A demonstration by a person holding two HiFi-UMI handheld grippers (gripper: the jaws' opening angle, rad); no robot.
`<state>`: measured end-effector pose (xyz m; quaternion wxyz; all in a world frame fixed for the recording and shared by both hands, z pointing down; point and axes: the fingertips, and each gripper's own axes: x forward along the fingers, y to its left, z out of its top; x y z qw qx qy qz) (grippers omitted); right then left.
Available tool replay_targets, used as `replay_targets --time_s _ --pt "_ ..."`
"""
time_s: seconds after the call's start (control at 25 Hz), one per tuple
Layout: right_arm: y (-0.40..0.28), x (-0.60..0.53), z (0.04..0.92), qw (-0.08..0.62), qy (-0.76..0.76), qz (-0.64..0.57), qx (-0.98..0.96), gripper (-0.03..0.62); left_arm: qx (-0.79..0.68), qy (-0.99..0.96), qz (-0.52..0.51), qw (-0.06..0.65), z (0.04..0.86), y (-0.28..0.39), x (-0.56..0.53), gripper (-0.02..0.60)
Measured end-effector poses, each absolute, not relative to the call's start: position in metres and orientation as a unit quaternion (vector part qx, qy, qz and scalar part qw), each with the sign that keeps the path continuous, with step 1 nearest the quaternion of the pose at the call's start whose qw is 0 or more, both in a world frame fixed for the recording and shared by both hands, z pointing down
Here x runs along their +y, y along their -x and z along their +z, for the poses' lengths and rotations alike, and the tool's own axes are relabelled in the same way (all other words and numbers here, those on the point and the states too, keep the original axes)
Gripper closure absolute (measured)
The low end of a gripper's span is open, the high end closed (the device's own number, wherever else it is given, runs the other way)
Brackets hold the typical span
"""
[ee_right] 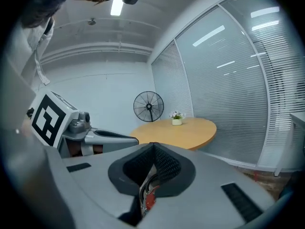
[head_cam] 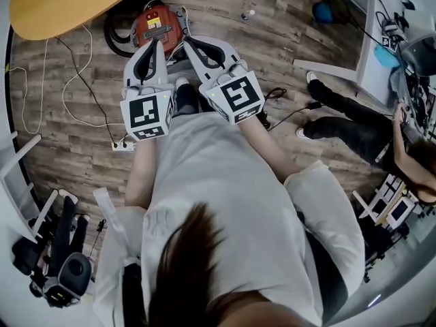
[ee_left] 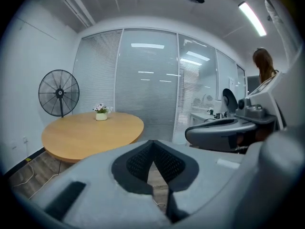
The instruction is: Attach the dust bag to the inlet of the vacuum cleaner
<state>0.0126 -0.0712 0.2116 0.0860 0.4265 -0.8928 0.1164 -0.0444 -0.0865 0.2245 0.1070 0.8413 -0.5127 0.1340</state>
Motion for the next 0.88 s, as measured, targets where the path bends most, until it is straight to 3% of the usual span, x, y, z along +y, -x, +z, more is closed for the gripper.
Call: replay_targets --time_s 0.88 --pt "-0.042 -0.076 0.154 0.019 -0.432 0.1 -0.896 0.592 -0.516 -0.852 0.085 0.037 0.159 0.046 -0.085 0.565"
